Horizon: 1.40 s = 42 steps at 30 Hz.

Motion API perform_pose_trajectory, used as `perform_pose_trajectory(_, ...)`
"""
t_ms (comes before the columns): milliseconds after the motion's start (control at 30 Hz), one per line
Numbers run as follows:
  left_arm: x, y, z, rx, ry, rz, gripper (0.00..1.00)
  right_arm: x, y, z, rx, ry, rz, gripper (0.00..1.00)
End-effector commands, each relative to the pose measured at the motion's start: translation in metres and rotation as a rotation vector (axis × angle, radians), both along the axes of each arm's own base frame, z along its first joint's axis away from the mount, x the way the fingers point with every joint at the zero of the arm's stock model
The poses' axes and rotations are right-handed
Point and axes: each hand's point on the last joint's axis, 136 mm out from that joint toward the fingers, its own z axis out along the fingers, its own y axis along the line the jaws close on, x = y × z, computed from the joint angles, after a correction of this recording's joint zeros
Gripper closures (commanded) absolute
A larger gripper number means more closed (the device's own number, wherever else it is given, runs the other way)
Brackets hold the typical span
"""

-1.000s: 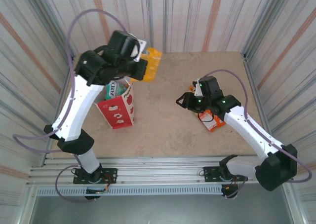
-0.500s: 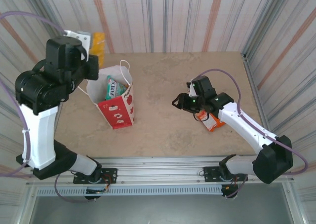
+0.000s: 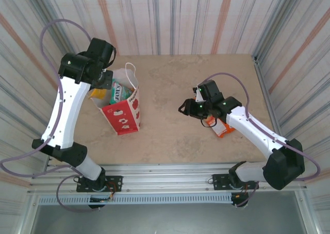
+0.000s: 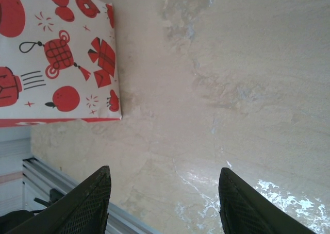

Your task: Place the snacks into the paper bag

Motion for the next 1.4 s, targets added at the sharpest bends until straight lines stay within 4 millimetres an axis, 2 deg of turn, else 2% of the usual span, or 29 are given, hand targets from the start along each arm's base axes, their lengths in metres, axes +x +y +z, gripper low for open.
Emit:
perform_pose_trajectory(0, -0.011, 0.004, -0.008, -0.044, 0.057, 0.062, 0.97, -0.003, -0.002, 0.000, -0.026, -0.004, 0.009, 0.43)
perform_pose_trajectory(233, -0.007, -0.001, -0.033, -0.089, 0.128, 0.114, 0.94, -0.003, -0.001, -0.002, -0.025, 0.003, 0.016, 0.43)
perform_pose_trajectory(367, 0.003, -0.004, -0.040, -0.110, 0.132, 0.137, 0.94, -0.004, 0.000, -0.003, -0.023, 0.006, 0.018, 0.43)
perform_pose_trajectory(467, 0.009, -0.004, -0.044, -0.101, 0.135, 0.154, 0.90, -0.005, -0.001, -0.003, -0.024, 0.007, 0.017, 0.43)
perform_pose_trajectory(700, 0.016, 0.008, -0.049, -0.026, 0.137, 0.208, 0.89, -0.005, -0.003, -0.003, -0.030, 0.000, 0.011, 0.43)
perform_pose_trajectory(767, 0.018, 0.008, -0.051, -0.016, 0.142, 0.211, 0.81, -0.004, -0.002, -0.003, -0.027, 0.000, 0.013, 0.43)
perform_pose_trajectory(833, 0.020, 0.003, -0.052, -0.044, 0.146, 0.198, 0.63, -0.004, -0.001, -0.003, -0.024, 0.002, 0.015, 0.43)
perform_pose_trajectory(867, 0.021, -0.002, -0.052, -0.072, 0.144, 0.185, 0.57, -0.004, -0.001, -0.003, -0.024, 0.004, 0.015, 0.43)
perform_pose_trajectory(967, 0.026, -0.021, -0.047, -0.184, 0.103, 0.129, 0.56, -0.004, -0.001, -0.002, -0.023, 0.000, 0.014, 0.43)
perform_pose_trajectory(1133, 0.023, -0.029, -0.027, -0.247, 0.034, 0.081, 0.57, -0.004, -0.001, 0.003, -0.018, -0.011, 0.016, 0.43)
perform_pose_trajectory(1200, 0.019, -0.038, -0.016, -0.299, 0.003, 0.031, 0.57, -0.004, -0.004, 0.005, -0.027, -0.019, 0.024, 0.43)
perform_pose_trajectory(1367, 0.003, -0.067, 0.017, -0.405, -0.102, -0.114, 0.55, 0.002, -0.029, 0.008, -0.079, 0.004, 0.008, 0.42)
